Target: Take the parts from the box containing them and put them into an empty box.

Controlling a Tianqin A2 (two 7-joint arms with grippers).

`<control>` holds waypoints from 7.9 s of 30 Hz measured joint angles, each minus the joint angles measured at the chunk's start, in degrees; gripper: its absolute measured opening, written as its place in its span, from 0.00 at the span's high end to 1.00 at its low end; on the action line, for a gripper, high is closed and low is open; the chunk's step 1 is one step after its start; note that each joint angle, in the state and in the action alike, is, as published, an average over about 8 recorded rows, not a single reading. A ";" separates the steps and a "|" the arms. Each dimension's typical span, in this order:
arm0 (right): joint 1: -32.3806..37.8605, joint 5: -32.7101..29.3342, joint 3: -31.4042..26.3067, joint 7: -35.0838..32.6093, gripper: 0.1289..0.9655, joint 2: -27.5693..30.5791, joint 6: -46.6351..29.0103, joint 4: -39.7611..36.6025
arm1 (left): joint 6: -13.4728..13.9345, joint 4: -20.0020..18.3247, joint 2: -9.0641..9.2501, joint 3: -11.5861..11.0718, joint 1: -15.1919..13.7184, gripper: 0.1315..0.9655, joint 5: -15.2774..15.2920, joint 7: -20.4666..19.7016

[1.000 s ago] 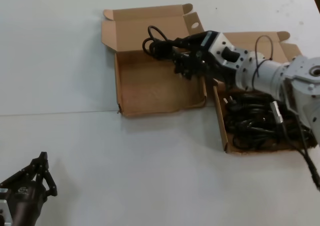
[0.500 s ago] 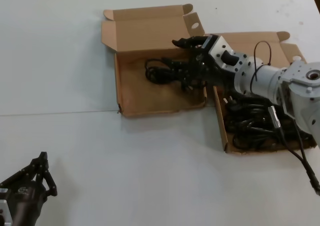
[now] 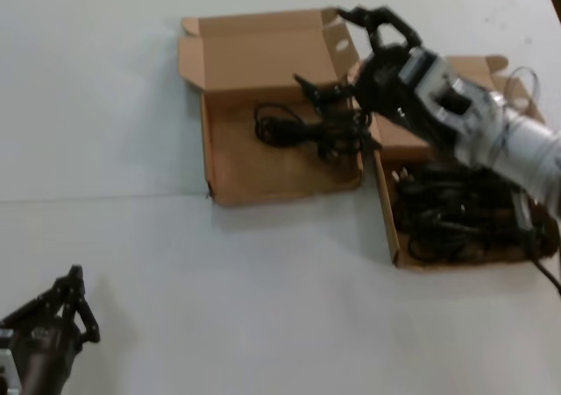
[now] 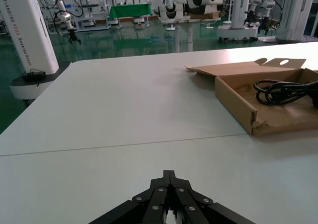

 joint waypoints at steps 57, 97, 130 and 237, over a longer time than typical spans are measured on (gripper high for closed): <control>-33.93 8.35 9.32 0.00 0.00 2.86 16.29 24.72 | 0.00 0.00 0.00 0.00 0.00 0.71 -0.01 0.00; -51.23 10.96 13.75 0.00 0.00 1.31 31.41 29.10 | 0.00 0.00 0.00 0.00 0.00 0.01 -0.02 0.02; -52.59 11.17 14.10 0.00 0.00 1.19 32.62 29.44 | 0.00 0.00 0.00 0.00 0.00 0.00 -0.02 0.02; -52.59 11.17 14.10 0.00 0.00 1.19 32.62 29.44 | 0.00 0.00 0.00 0.00 0.00 0.00 -0.02 0.02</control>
